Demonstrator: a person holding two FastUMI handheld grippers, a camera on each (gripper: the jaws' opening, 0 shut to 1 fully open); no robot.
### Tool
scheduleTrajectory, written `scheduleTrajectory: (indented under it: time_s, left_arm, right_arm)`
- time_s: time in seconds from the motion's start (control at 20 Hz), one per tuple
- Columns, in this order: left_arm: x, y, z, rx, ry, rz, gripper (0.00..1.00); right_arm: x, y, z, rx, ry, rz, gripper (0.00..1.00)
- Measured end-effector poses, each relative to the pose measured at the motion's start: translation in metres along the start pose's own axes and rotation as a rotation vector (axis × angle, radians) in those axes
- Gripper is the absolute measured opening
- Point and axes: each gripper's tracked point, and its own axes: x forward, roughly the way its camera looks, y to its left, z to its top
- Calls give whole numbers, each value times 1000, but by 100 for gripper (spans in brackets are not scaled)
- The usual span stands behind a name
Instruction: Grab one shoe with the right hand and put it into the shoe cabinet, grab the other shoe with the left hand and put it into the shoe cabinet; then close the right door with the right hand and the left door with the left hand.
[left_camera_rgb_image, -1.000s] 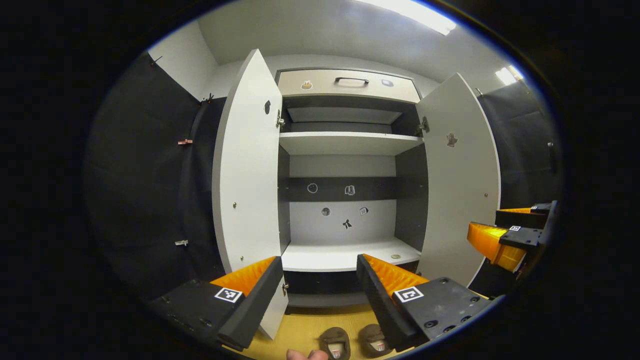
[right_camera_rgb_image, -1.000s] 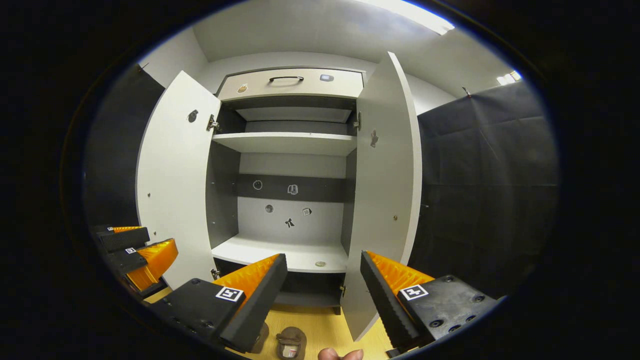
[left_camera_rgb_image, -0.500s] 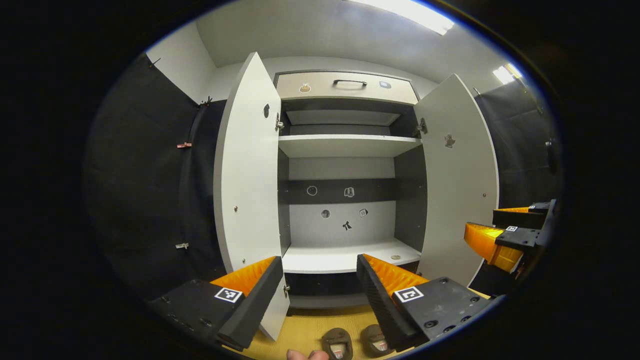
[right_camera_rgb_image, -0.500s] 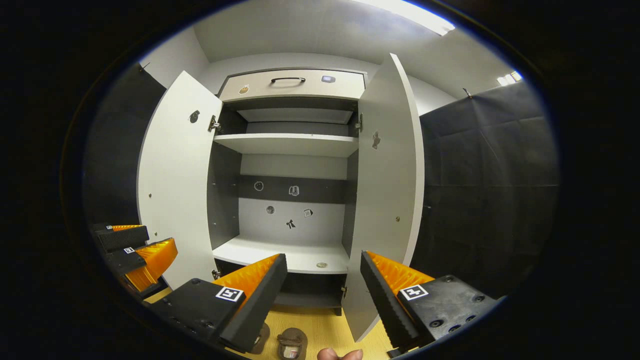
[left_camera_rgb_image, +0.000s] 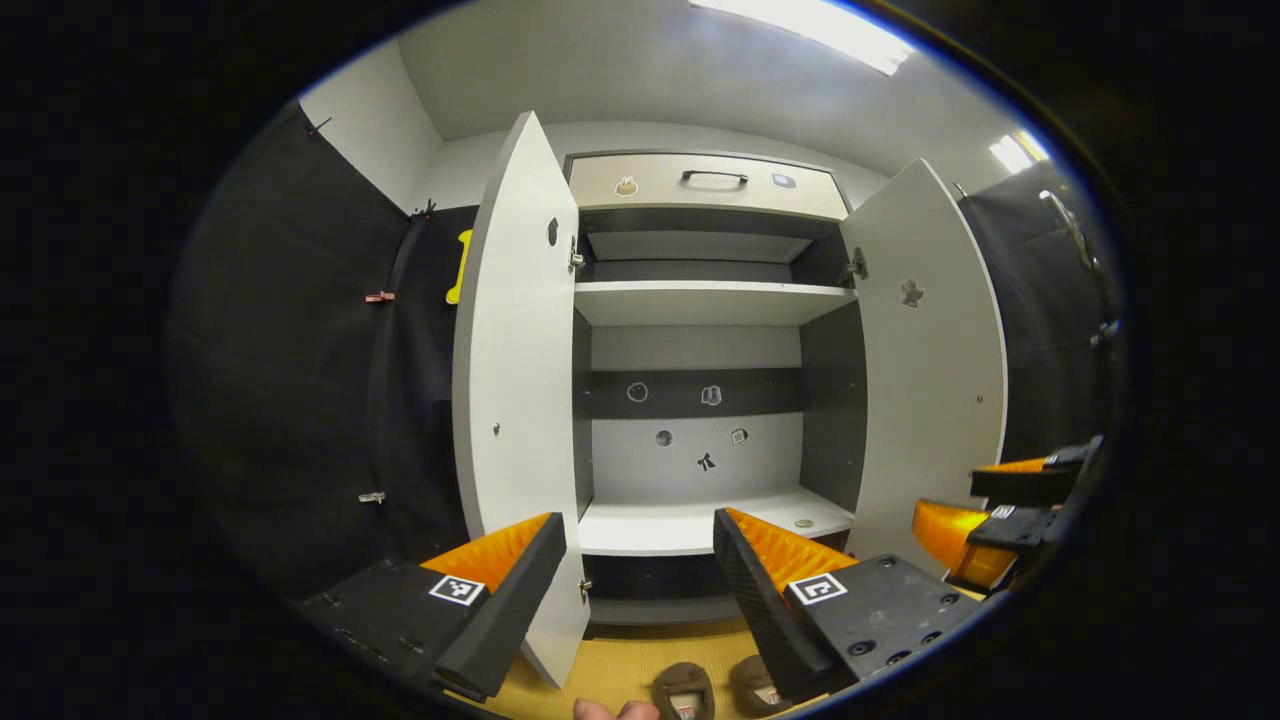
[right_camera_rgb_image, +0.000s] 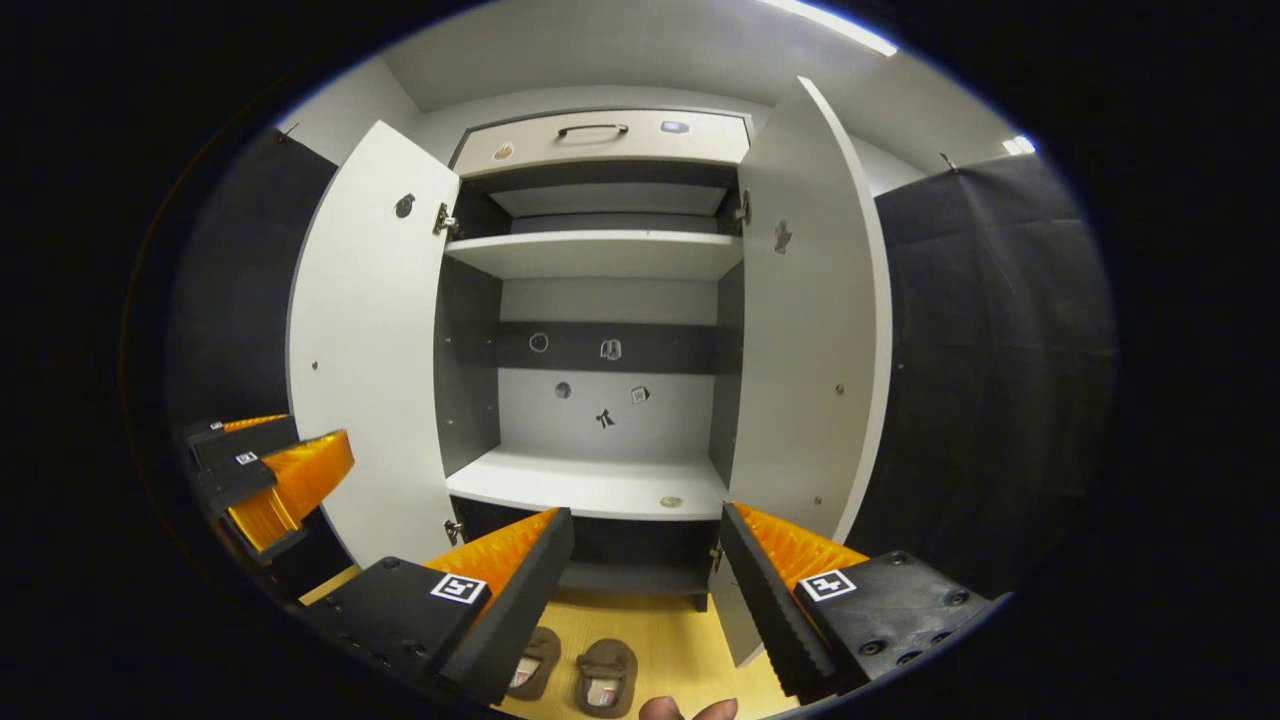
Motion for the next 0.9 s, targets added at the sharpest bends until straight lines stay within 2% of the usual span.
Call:
scheduleTrajectory:
  time_s: [0.45, 0.7, 0.9]
  left_arm:
    - [2, 18, -27, 4, 45, 20, 95]
    - [4, 25, -37, 4, 54, 22, 95]
    - [6, 26, -45, 12, 74, 26, 95]
  right_arm:
    - [9, 35, -174, 57, 388, 95, 98]
    - [15, 51, -254, 76, 545, 130, 100]
    - [26, 59, -306, 111, 626, 139, 100]
